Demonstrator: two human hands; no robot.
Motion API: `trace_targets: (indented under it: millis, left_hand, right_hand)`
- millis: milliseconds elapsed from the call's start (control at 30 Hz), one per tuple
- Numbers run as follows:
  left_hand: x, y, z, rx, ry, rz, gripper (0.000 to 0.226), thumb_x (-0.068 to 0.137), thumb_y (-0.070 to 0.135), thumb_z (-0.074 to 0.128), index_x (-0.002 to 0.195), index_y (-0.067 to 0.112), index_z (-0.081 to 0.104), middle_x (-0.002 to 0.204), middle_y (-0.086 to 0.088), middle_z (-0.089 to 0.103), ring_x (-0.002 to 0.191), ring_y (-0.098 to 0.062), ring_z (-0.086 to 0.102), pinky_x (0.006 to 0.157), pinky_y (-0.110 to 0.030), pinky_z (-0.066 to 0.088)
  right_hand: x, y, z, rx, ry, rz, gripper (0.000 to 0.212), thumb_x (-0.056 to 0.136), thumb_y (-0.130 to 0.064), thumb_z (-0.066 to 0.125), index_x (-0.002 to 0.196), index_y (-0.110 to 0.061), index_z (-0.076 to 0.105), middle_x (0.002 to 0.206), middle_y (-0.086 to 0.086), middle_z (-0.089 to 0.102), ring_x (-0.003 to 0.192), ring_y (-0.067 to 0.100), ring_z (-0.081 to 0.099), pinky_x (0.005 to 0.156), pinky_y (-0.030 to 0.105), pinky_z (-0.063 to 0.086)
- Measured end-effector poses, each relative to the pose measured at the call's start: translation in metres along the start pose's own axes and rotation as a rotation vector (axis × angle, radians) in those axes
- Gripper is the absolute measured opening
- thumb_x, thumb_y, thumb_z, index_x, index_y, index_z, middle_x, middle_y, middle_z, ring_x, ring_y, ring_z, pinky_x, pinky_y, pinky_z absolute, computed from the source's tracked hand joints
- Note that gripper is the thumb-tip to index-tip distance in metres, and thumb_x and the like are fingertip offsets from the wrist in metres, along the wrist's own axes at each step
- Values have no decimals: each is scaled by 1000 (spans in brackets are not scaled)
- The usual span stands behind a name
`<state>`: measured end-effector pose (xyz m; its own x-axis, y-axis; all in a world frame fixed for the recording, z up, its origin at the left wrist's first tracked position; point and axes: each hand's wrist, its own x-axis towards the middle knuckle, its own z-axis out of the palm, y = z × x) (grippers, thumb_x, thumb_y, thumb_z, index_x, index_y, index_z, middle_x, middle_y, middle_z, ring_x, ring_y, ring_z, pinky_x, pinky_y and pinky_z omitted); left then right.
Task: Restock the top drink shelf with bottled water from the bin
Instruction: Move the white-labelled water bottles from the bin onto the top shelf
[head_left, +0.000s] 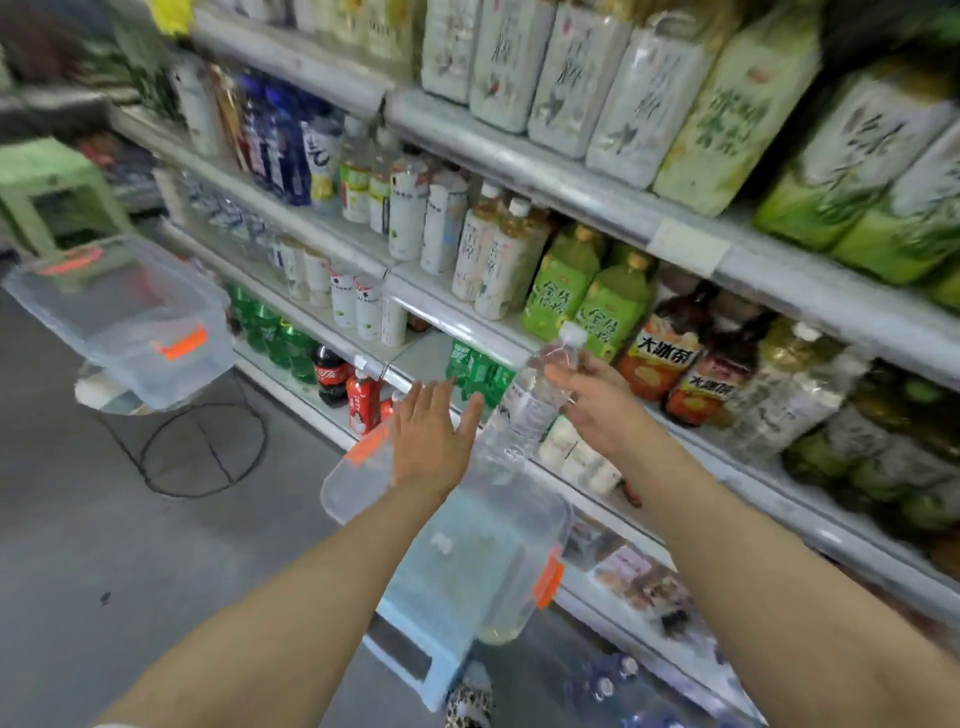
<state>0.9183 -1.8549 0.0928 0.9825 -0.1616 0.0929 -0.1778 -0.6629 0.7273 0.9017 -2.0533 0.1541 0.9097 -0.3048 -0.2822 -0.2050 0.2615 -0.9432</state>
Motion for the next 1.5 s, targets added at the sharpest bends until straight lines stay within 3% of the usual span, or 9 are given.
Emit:
trace_targets:
  millis: [200, 300, 433, 633, 800, 1000, 1167, 1333, 1500]
  left_hand:
    - [7, 118, -53, -241, 44, 248, 61, 101, 56, 33, 148, 18, 44, 156, -4, 40, 148, -22, 22, 121, -41, 16]
    - [5, 177, -77, -320, 53, 370, 60, 102, 57, 31, 149, 22, 41, 156, -1, 39, 147, -21, 24, 120, -45, 19]
    - [-4, 251, -96, -395, 31, 490, 59, 101, 59, 30, 148, 25, 43, 155, 0, 39, 146, -19, 26, 119, -46, 23]
    - [-25, 353, -112, -580, -52, 659, 56, 102, 57, 32, 145, 25, 46, 149, 2, 46, 141, -19, 34, 118, -43, 26]
    - [-33, 431, -117, -811, -306, 709, 64, 93, 68, 39, 148, 34, 41, 134, 20, 46, 120, 0, 39, 93, -17, 32]
    - [-28, 516, -112, -878, -610, 706, 95, 68, 79, 58, 148, 33, 38, 134, 17, 45, 119, -5, 46, 96, -28, 33]
    - [-10, 570, -90, -961, -584, 818, 48, 73, 59, 73, 112, 34, 64, 97, 21, 74, 87, 8, 67, 67, -7, 47]
    - [19, 607, -53, -1037, -502, 741, 36, 78, 41, 82, 108, 32, 65, 96, 11, 76, 87, -2, 71, 70, -18, 45]
    - [47, 630, -26, -951, -528, 701, 44, 80, 44, 79, 117, 31, 58, 110, 8, 70, 96, -4, 64, 73, -22, 43]
  right_hand:
    - [-77, -135, -13, 91, 25, -298, 69, 75, -9, 76, 140, -2, 52, 132, 19, 64, 121, 38, 62, 111, 55, 44]
    - [-117, -195, -22, 158, 46, -427, 67, 79, -15, 72, 142, -2, 52, 124, 17, 65, 109, 34, 64, 102, 54, 48]
    - [-168, -265, -44, 198, -54, -595, 16, 97, -17, 59, 109, -10, 66, 100, 7, 68, 91, 26, 67, 87, 45, 52]
    - [-227, -348, -74, 176, -23, -747, 33, 94, -24, 58, 122, -6, 55, 104, 11, 58, 92, 27, 59, 88, 44, 47]
    - [-254, -408, -104, 119, -32, -841, 43, 94, -31, 59, 128, -5, 60, 110, 13, 64, 98, 29, 66, 92, 47, 54]
    - [-259, -473, -141, 29, -68, -934, 60, 98, -30, 52, 149, 1, 43, 115, 15, 63, 102, 31, 66, 92, 49, 55]
    - [-248, -512, -181, -112, -115, -985, 37, 97, -37, 53, 110, -12, 78, 109, 10, 76, 98, 25, 74, 79, 40, 61]
    - [-224, -536, -217, -544, 276, -1031, 35, 88, -47, 75, 120, -32, 73, 117, -2, 76, 108, 16, 72, 79, 33, 62]
    - [-186, -556, -253, -518, 387, -971, 40, 81, -31, 85, 119, -29, 74, 105, 4, 79, 102, 25, 75, 87, 48, 59]
